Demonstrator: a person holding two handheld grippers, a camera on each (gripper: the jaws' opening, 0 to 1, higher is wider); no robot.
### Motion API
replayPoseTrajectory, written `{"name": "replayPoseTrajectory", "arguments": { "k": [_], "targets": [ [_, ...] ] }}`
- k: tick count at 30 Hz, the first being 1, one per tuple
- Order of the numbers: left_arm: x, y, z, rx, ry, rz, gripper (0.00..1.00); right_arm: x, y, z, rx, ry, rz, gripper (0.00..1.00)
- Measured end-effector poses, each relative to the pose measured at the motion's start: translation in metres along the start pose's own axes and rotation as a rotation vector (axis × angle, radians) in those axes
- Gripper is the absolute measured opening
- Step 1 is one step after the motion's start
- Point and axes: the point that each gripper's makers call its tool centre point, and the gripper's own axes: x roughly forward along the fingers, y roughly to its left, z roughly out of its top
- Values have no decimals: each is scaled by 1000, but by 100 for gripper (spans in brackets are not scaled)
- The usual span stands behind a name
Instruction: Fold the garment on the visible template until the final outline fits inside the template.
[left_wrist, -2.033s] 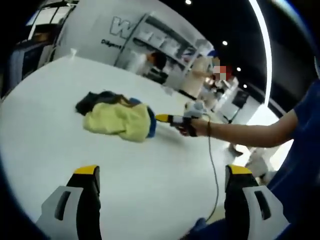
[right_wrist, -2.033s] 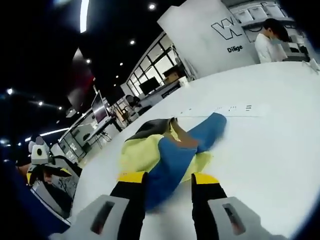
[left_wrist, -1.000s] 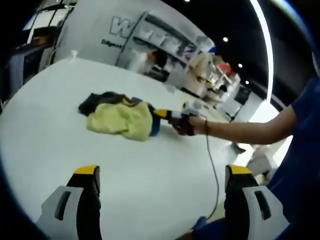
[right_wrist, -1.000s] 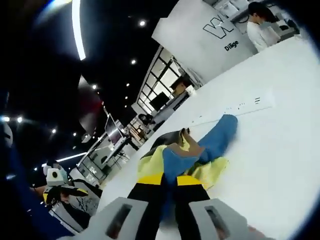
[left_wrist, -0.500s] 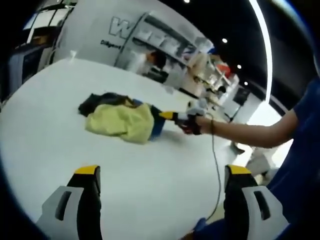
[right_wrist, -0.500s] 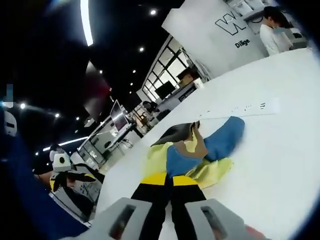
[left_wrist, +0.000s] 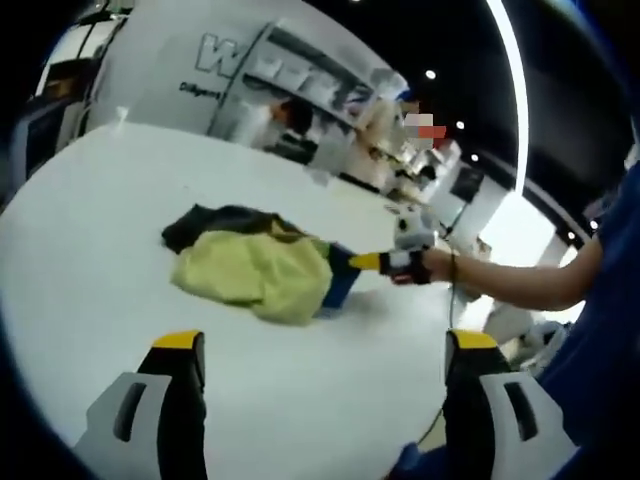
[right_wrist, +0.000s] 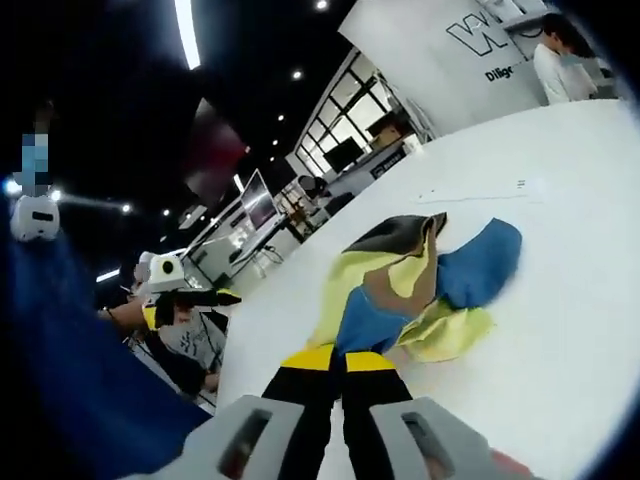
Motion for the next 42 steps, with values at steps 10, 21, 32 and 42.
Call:
{"name": "replayPoseTrajectory", "arguments": {
  "k": [10, 21, 32, 42],
  "targets": [
    [54, 6, 37, 178, 66, -81, 81, -44, 26, -30, 22, -1, -24, 0],
    [149, 11, 54, 314, 227, -208, 62, -66, 35, -44, 44, -5, -51, 0],
    [209, 37, 53, 418, 292, -135, 38, -88, 30, -53, 65, -14, -73, 0],
    [232, 50, 34, 483, 355, -83, 19, -101, 30, -57, 71, -22, -91, 0]
  ]
}}
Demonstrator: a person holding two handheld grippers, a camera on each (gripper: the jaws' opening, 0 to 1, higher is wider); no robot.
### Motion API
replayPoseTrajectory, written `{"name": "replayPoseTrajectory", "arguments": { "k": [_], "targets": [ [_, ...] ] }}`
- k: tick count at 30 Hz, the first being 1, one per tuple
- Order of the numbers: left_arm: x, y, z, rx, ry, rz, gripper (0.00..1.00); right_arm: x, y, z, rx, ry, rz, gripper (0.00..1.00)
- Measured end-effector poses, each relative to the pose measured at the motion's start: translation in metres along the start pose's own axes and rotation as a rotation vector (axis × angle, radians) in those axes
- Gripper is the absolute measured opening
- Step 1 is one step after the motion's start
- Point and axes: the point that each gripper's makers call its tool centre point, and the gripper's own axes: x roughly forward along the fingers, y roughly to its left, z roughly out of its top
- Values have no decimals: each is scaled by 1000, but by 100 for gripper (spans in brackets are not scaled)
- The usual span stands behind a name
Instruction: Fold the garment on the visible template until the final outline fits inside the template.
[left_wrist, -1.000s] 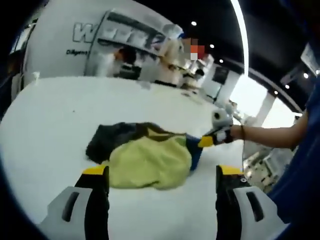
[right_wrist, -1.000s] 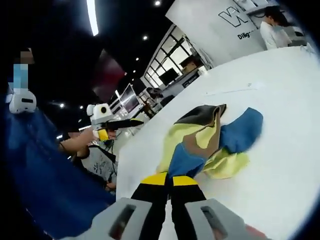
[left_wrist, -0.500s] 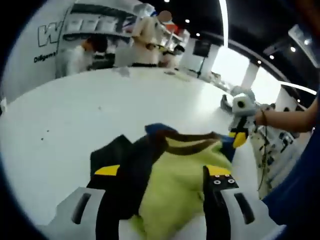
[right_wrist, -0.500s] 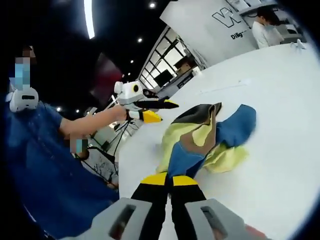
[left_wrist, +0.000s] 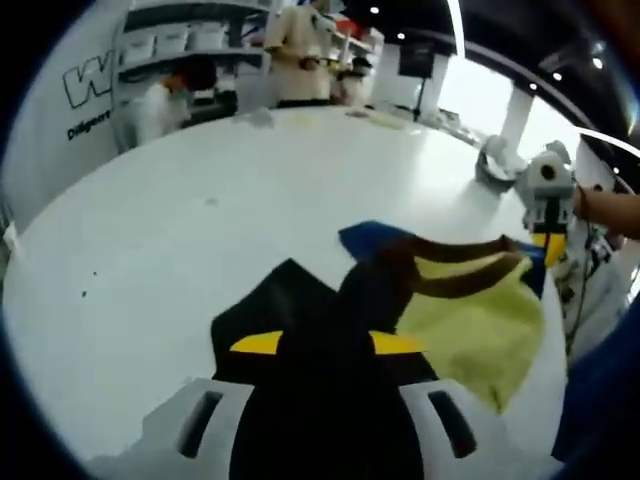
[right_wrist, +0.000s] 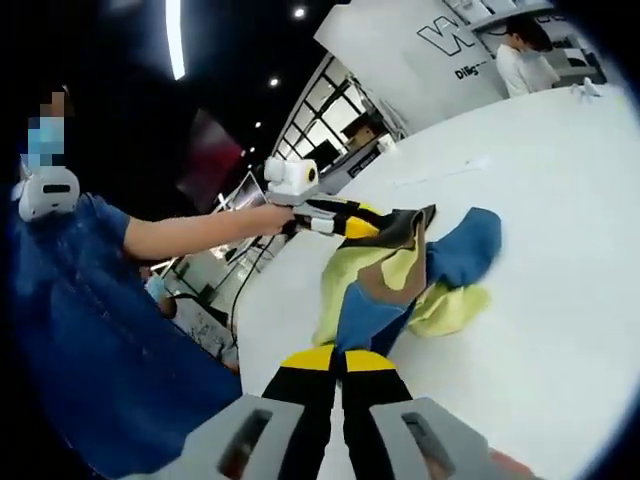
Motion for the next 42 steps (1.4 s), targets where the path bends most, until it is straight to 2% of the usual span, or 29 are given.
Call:
{"name": "replayPoseTrajectory", "arguments": {
  "k": [2, 4, 8, 13, 20, 24, 25, 29, 32, 34, 36, 39, 40, 42],
  "targets": [
    [1, 1, 0, -3, -1, -1, 18, -1, 0, 0, 1, -1, -1, 0],
    [6, -7, 4, -10, -14, -27, 16, -2, 0, 0, 4, -7, -6, 0],
    [10, -12, -2, -9, 24, -40, 0, -2, -1, 1, 8, -15, -13, 0],
    [1, -18, -6, 2, 22, -61, 0, -1, -1, 2, 4, -25, -26, 0],
    [-20, -9, 0, 42, -21, -21, 0, -2, -5, 4, 7, -33, -68, 0],
    [-41, -1, 9, 52, -75, 6, 0, -2, -8, 5, -18, -30, -115, 0],
    [-48, -5, 13, 64, -90, 19, 0, -2, -9, 6, -24, -31, -124, 0],
    [-75, -1, 29, 76, -172, 67, 0, 0, -5, 13, -126, 1, -197, 0],
    [-91, 4, 33, 66, -217, 83, 0, 2, -2, 21, -159, -1, -231, 0],
    [-101, -5, 34, 78, -240, 75, 0, 3, -2, 24, -176, -4, -259, 0],
    [-113, -3, 29, 72, -252, 114, 0, 5, 1, 29, -201, -11, -272, 0],
    [-126, -4, 27, 57, -276, 132, 0, 4, 0, 36, -244, -22, -330, 0],
    [-134, -5, 28, 52, -296, 146, 0, 1, -8, 35, -297, 8, -367, 0],
    [-147, -3, 28, 55, -325, 172, 0, 4, -7, 33, -311, 25, -385, 0]
  ]
}}
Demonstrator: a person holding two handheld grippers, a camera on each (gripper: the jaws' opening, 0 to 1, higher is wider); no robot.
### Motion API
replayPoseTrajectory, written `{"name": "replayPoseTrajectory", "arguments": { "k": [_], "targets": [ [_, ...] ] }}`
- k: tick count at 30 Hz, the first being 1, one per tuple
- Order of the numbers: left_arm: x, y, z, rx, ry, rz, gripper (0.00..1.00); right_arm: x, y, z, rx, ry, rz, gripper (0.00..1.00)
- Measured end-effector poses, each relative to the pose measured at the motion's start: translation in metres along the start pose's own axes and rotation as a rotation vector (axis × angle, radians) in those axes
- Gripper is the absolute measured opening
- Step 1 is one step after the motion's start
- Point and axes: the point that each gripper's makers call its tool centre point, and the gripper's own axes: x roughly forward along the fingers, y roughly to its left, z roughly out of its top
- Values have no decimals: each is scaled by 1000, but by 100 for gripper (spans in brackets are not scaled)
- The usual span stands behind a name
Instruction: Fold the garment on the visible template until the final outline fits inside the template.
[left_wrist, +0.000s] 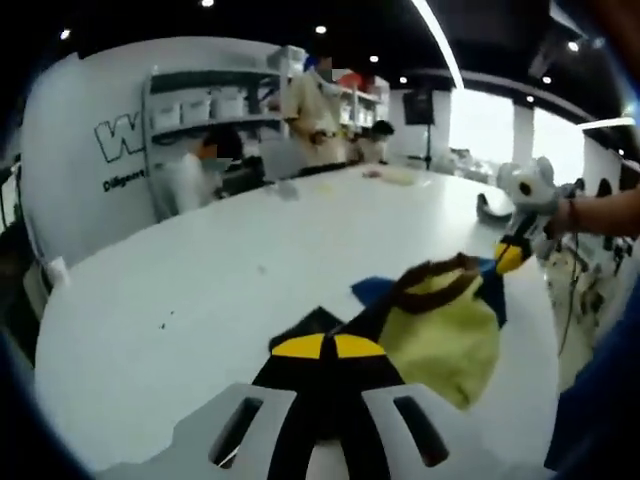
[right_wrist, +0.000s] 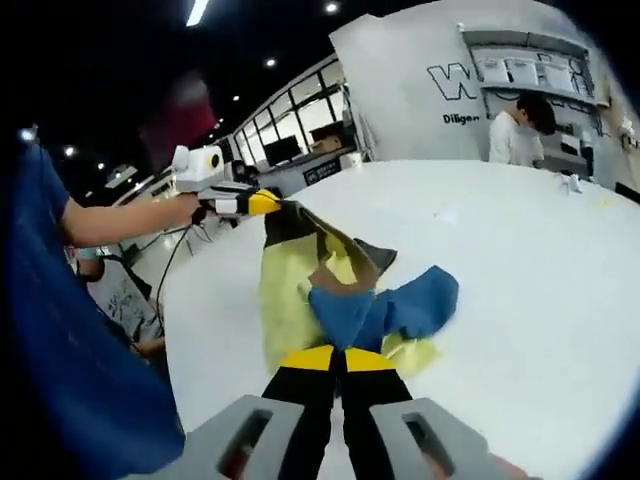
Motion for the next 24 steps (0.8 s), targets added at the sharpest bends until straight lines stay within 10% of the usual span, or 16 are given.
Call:
{"name": "replayPoseTrajectory", "arguments": {
  "k": [14, 24],
  "targets": [
    [-91, -16, 23, -26, -140, 108, 0, 44, 41, -14, -61, -26, -74, 0],
    [-106, -20, 17, -29, -139, 121, 0, 45, 39, -14, -209, -24, -267, 17]
  ]
}}
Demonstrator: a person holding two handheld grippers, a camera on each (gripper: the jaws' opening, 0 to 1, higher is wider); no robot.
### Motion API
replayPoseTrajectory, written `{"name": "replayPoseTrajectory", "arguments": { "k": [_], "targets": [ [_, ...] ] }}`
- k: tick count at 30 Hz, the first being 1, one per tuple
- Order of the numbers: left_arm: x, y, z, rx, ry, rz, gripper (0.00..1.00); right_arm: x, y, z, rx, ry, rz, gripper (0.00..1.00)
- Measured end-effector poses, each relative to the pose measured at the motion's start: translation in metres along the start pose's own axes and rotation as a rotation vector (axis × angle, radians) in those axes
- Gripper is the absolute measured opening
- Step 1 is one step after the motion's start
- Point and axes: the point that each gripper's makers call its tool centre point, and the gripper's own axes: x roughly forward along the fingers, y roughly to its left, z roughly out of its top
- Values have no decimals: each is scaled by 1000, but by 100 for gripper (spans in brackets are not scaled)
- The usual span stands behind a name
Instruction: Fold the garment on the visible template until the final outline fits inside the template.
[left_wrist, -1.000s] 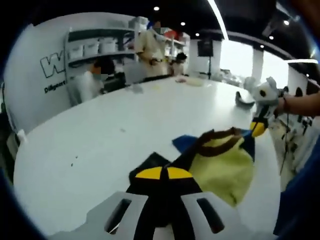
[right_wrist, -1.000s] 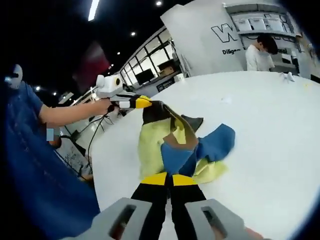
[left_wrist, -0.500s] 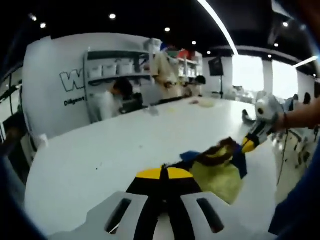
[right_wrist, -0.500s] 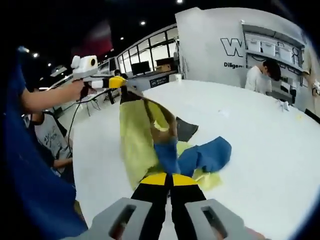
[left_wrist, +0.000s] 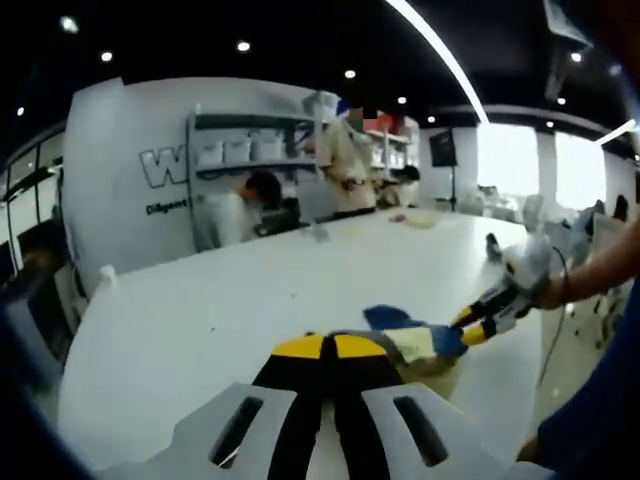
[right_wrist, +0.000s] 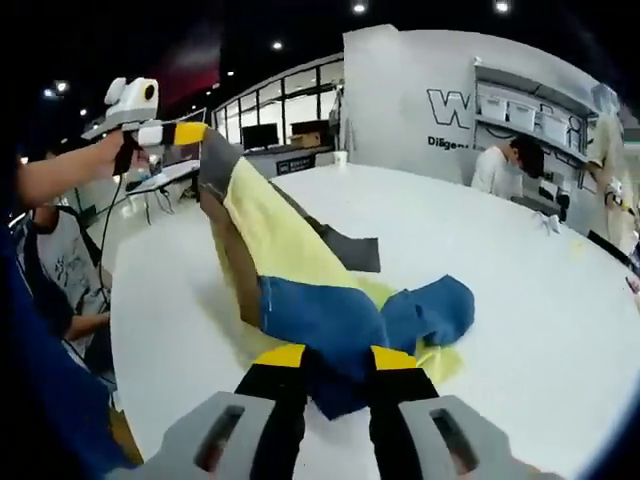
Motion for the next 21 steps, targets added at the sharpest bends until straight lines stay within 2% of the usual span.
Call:
{"name": "replayPoseTrajectory", "arguments": {
  "k": [6, 9, 10, 13, 16, 17, 18, 21],
  "targets": [
    [-1, -1, 1, -8, -4, -1, 0, 2, -5, -3, -44, 12, -35, 26],
    [-1, 0, 1, -9, -5, -1, 0, 5, -16, -2, -204, 11, -110, 27],
    [-3, -2, 1, -13, -3, -2, 0, 14, -12, -2, -323, 5, -127, 27],
    [-5, -4, 0, -14, 2, -1, 0, 25, -11, -5, -414, 19, -153, 24],
    [-7, -2, -1, -10, 6, 3, 0, 30, -16, -10, -383, 50, -174, 9],
    [-9, -3, -1, -9, 7, 5, 0, 29, -18, -9, -374, 41, -183, 4],
    [-9, -1, -2, -9, 8, 10, 0, 26, -22, -5, -356, 19, -210, 1],
    [-11, 1, -3, -18, 6, 16, 0, 18, -24, -1, -335, -6, -230, 0]
  ]
}}
